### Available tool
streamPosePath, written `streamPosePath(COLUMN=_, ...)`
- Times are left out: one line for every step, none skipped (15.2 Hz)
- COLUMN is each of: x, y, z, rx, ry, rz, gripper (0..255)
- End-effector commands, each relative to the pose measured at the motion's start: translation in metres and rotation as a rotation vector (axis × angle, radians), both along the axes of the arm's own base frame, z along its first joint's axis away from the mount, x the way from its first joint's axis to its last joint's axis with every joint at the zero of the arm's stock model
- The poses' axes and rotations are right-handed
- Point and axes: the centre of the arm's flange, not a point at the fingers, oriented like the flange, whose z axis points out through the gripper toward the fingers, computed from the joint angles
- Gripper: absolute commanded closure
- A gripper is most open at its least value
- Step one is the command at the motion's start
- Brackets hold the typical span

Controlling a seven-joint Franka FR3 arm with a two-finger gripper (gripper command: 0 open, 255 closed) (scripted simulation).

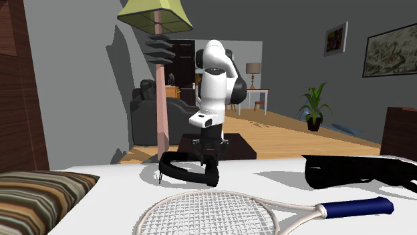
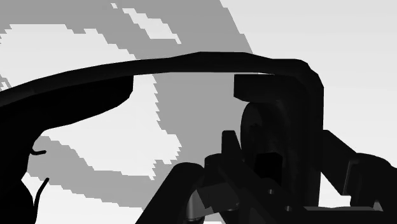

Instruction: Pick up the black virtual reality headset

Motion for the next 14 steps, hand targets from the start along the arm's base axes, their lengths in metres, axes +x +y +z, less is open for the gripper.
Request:
streamPosePath(x=0.0, y=-0.001, z=-0.001, rx=0.0, ry=0.001, rz=-0.001, gripper=255)
streamPosePath(x=0.0, y=-0.001, z=-0.001, rx=0.0, ry=0.001, rz=-0.001, gripper=255)
streamPosePath(x=0.0, y=-0.001, z=-0.001, rx=0.0, ry=0.001, rz=-0.001, gripper=255)
streamPosePath(x=0.0, y=-0.001, z=-0.001, rx=0.0, ry=0.001, rz=-0.001, gripper=255)
streamPosePath(x=0.0, y=-0.001, z=-0.002, rx=0.0, ry=0.001, rz=-0.001, gripper=255)
streamPosePath(x=0.0, y=-0.001, z=-0.002, rx=0.0, ry=0.001, rz=-0.001, gripper=255)
streamPosePath(x=0.0, y=0.0, z=-0.001, rx=0.0, ry=0.001, rz=-0.001, gripper=255)
streamPosePath(x=0.0, y=0.0, z=0.005, rx=0.0, ry=0.001, rz=-0.001, gripper=255)
streamPosePath(x=0.0, y=0.0, z=0.01, rx=0.0, ry=0.001, rz=-0.001, gripper=255)
streamPosePath(x=0.0, y=0.0, z=0.015, rx=0.0, ry=0.001, rz=-0.001, gripper=255)
streamPosePath(x=0.0, y=0.0, z=0.02, rx=0.0, ry=0.001, rz=-0.001, gripper=255)
streamPosePath(x=0.0, y=0.0, z=0.026, rx=0.0, ry=0.001, rz=-0.001, gripper=255)
streamPosePath(x=0.0, y=0.0, z=0.031, rx=0.0, ry=0.001, rz=-0.001, gripper=255)
streamPosePath(x=0.0, y=0.0, z=0.036, rx=0.0, ry=0.001, rz=-0.001, gripper=255)
